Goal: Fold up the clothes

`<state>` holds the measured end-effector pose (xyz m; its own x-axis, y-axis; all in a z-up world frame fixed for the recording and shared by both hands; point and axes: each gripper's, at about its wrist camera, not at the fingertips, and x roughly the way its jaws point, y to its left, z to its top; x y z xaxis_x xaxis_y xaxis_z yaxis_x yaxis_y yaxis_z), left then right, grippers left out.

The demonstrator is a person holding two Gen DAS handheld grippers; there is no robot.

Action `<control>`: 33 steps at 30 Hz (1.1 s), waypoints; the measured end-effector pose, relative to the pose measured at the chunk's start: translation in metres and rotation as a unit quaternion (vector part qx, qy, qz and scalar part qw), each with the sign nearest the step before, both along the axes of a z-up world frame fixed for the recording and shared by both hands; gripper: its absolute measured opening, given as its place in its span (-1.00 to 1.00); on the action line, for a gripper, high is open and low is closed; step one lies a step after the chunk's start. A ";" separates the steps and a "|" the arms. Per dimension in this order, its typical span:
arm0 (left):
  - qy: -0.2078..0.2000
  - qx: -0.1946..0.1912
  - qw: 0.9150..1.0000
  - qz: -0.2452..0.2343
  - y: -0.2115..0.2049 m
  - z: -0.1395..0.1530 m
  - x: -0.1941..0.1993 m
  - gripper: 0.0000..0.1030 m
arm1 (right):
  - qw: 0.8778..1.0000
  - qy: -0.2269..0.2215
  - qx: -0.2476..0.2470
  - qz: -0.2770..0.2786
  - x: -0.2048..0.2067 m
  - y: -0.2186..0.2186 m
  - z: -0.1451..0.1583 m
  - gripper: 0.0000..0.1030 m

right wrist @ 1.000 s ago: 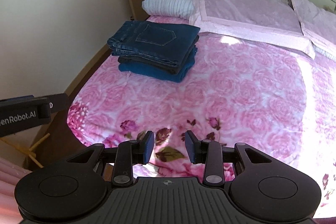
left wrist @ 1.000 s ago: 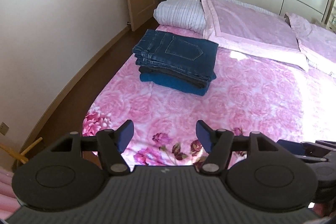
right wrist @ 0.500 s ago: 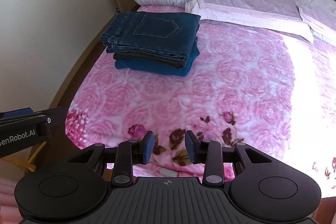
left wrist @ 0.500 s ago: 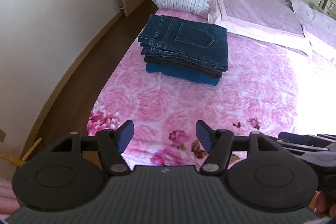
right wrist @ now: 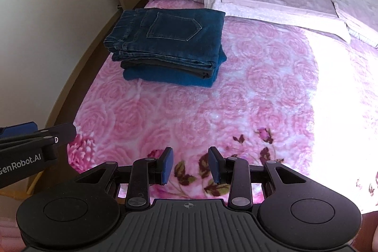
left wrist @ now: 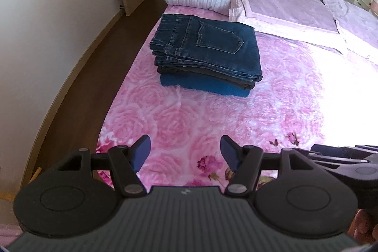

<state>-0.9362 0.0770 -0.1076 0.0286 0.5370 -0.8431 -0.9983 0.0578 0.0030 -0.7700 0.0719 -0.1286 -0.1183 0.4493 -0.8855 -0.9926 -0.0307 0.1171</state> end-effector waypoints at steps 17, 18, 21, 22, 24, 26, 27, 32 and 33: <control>-0.005 0.002 1.000 -0.024 0.045 -0.007 -0.016 0.20 | 1.000 -0.003 -0.001 -0.018 -0.023 0.039 -0.002 -0.29; -0.004 0.002 1.000 -0.024 0.047 -0.007 -0.017 0.20 | 1.000 -0.003 -0.002 -0.018 -0.024 0.042 -0.003 -0.29; -0.003 0.000 1.000 -0.023 0.052 -0.010 -0.020 0.20 | 1.000 -0.003 -0.004 -0.017 -0.029 0.048 -0.005 -0.29; -0.003 0.000 1.000 -0.023 0.054 -0.010 -0.022 0.20 | 1.000 -0.003 -0.004 -0.017 -0.031 0.050 -0.005 -0.29; -0.002 0.000 1.000 -0.023 0.059 -0.012 -0.025 0.20 | 1.000 -0.003 -0.005 -0.017 -0.034 0.054 -0.006 -0.29; -0.002 -0.001 1.000 -0.022 0.063 -0.013 -0.028 0.20 | 1.000 -0.004 -0.006 -0.016 -0.036 0.057 -0.007 -0.29; -0.001 -0.001 1.000 -0.021 0.065 -0.014 -0.029 0.20 | 1.000 -0.004 -0.006 -0.015 -0.038 0.059 -0.008 -0.29; 0.002 0.000 1.000 -0.023 0.074 -0.017 -0.034 0.20 | 1.000 -0.005 -0.007 -0.017 -0.043 0.067 -0.011 -0.29; 0.002 0.000 1.000 -0.024 0.076 -0.017 -0.034 0.20 | 1.000 -0.005 -0.008 -0.017 -0.044 0.069 -0.012 -0.29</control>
<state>-0.9706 0.1528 -0.1251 0.0510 0.5357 -0.8428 -0.9943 0.1059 0.0071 -0.8140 0.1410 -0.1402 -0.0945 0.4391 -0.8935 -0.9942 0.0048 0.1075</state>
